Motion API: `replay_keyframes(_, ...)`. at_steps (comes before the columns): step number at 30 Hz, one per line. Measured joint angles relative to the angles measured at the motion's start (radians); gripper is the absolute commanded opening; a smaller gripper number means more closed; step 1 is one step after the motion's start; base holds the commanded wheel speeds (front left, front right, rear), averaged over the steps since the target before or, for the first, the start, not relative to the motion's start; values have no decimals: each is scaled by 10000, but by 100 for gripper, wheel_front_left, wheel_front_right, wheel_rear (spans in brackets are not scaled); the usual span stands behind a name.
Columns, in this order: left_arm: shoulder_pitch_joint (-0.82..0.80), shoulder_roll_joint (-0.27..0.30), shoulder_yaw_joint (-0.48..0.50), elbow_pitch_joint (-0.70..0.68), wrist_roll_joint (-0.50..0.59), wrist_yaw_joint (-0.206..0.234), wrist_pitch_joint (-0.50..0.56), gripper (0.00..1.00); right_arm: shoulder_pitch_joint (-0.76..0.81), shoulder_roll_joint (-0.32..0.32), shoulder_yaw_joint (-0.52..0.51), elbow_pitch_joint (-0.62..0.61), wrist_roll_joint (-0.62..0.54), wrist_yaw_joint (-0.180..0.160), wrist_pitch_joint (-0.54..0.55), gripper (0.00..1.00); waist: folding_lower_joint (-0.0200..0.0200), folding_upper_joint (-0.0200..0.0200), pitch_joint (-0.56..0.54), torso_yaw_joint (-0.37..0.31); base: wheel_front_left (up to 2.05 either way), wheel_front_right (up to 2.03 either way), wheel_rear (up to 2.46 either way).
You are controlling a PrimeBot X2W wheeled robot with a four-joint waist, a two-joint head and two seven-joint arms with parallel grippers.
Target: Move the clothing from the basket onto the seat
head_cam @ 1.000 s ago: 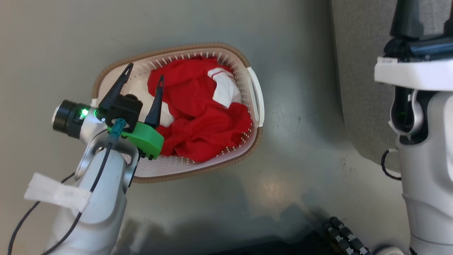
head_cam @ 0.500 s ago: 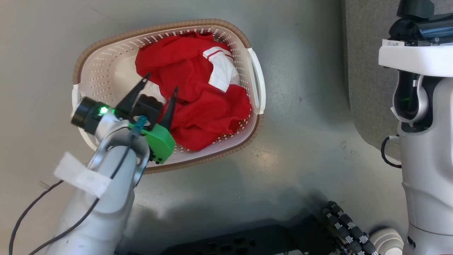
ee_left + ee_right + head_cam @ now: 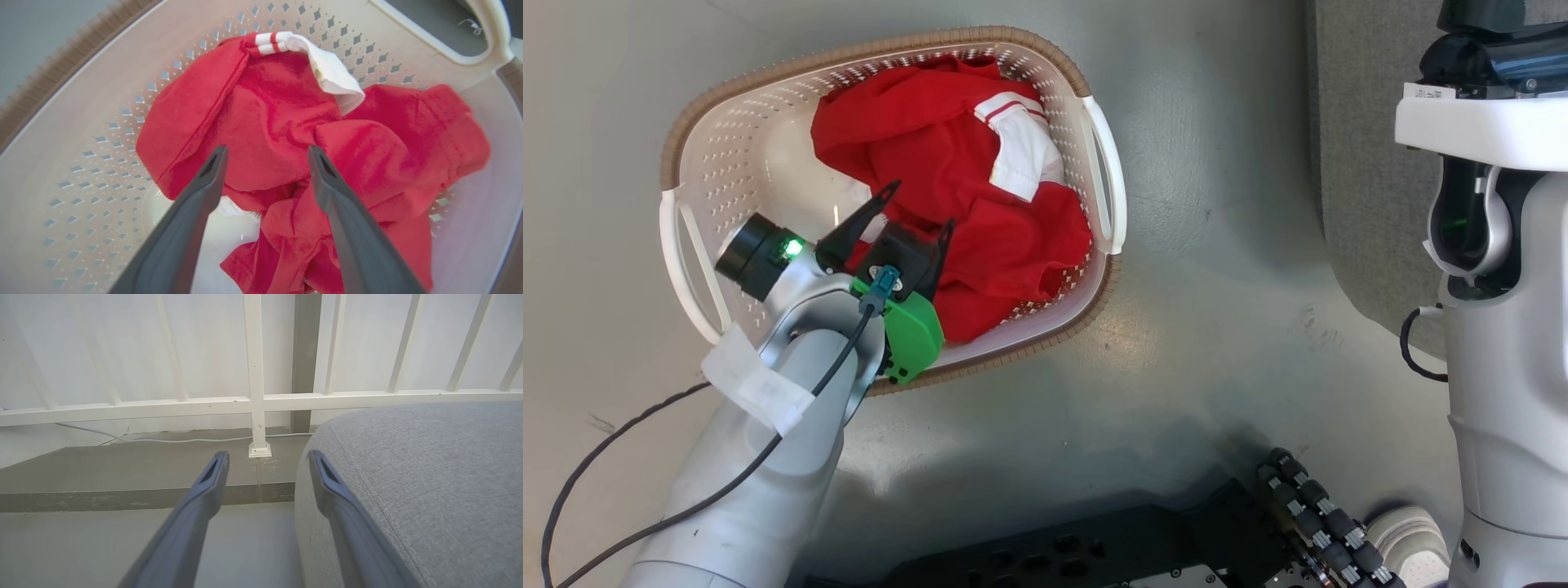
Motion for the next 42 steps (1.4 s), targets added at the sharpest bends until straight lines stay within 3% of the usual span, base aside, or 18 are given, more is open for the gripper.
replay_keyframes(33, -663, -40, -1845, 1524, -1501, -86, 276, 100, -210, 42, 65, 12, -290, 104, 0, 100, -1, 0, 569, -241, 0, 0, 0)
replay_keyframes(34, -682, -40, -1933, 1570, -1509, -86, 276, 82, -210, 42, 65, 12, -290, 104, 0, 100, -1, 0, 579, -251, 0, 0, 0)
replay_keyframes(35, -696, -40, -1977, 1595, -1559, -86, 278, 53, -210, 42, 65, 12, -291, 102, 0, 100, -1, 0, 588, -259, 0, 0, 0)
replay_keyframes(37, -724, -40, -2069, 1615, -1722, -86, 291, 12, -210, 42, 63, 13, -309, 102, 0, 100, -1, 0, 602, -273, 0, 0, 0)
replay_keyframes(38, -737, -40, -2132, 1620, -1837, -86, 328, 1, -210, 44, 59, 15, -318, 102, 0, 100, -1, 0, 607, -278, 0, 0, 0)
replay_keyframes(42, -812, -40, -2349, 1655, -1941, -86, 332, 0, -215, 46, 29, 44, -324, 100, 0, 100, -1, 0, 592, -281, 0, 0, 0)
